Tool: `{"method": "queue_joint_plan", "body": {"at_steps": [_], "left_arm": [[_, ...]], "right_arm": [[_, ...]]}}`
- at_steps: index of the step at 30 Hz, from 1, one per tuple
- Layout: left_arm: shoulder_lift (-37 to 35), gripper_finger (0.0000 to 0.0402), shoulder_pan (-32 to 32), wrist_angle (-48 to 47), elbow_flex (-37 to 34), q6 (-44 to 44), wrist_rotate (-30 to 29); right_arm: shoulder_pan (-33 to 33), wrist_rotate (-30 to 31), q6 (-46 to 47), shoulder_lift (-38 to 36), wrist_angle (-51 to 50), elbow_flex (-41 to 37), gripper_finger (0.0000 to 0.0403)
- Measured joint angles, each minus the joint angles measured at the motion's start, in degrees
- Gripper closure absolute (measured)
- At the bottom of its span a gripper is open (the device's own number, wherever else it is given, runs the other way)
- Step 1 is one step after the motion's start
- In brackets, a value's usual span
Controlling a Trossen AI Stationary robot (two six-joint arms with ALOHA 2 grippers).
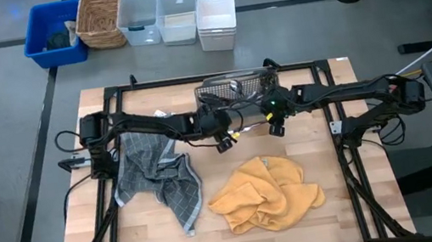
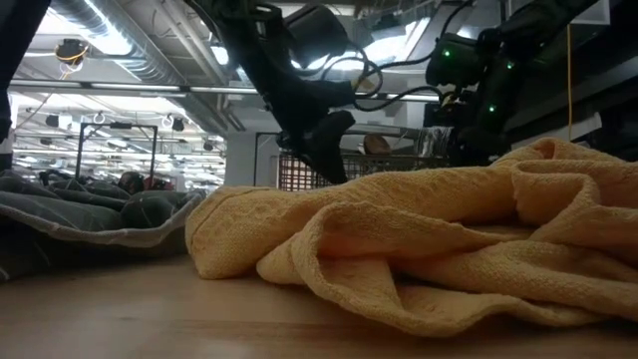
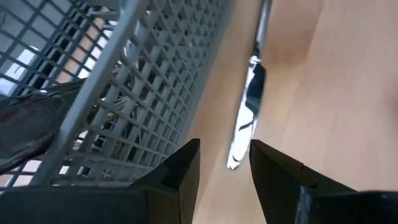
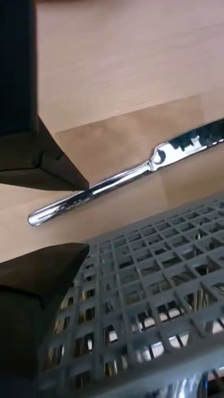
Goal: Sort silverware
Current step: Adjust the gray utensil holder
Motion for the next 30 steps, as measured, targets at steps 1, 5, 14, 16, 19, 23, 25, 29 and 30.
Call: {"method": "queue_joint_plan", "body": {"at_steps": [1, 5, 14, 16, 19, 23, 25, 29, 30], "left_arm": [[0.0, 0.0274, 0.1, 0.3, 0.0, 0.0, 0.0], [-0.6, 0.0274, 0.0, 0.2, -0.1, 1.2, 0.2], [-3.2, 0.0274, -1.5, 0.7, -0.1, 1.4, 0.0], [-4.2, 0.0274, -1.8, 0.6, 0.0, 1.4, 0.0], [-5.8, 0.0274, -2.3, 0.5, 0.0, 1.2, 0.0], [-8.1, 0.0274, -2.8, 0.2, 0.0, 0.8, 0.0], [-9.1, 0.0274, -3.0, -0.1, 0.0, -0.1, 0.0], [-10.7, 0.0274, -3.1, -3.4, 0.1, -3.6, 0.0], [-11.2, 0.0274, -3.3, -5.1, 0.1, -4.8, 0.0]], "right_arm": [[0.0, -0.1, 0.0, 0.0, -0.2, 0.1, 0.0254], [0.0, -2.5, 0.0, 0.0, -3.7, 2.1, 0.0254], [0.1, -4.3, 0.2, 0.0, -20.8, 11.3, 0.0254], [0.1, -6.1, 0.8, 0.0, -23.1, 13.2, 0.0254], [0.1, -10.1, 4.0, -0.1, -23.4, 14.7, 0.0254], [2.2, -12.5, 5.0, -0.1, -21.7, 15.2, 0.0254], [4.5, -12.5, 5.0, -0.1, -20.7, 15.2, 0.0254], [10.1, -9.5, 4.9, -0.1, -18.1, 15.2, 0.0254], [11.6, -7.0, 4.7, -0.1, -17.3, 15.2, 0.0254]]}}
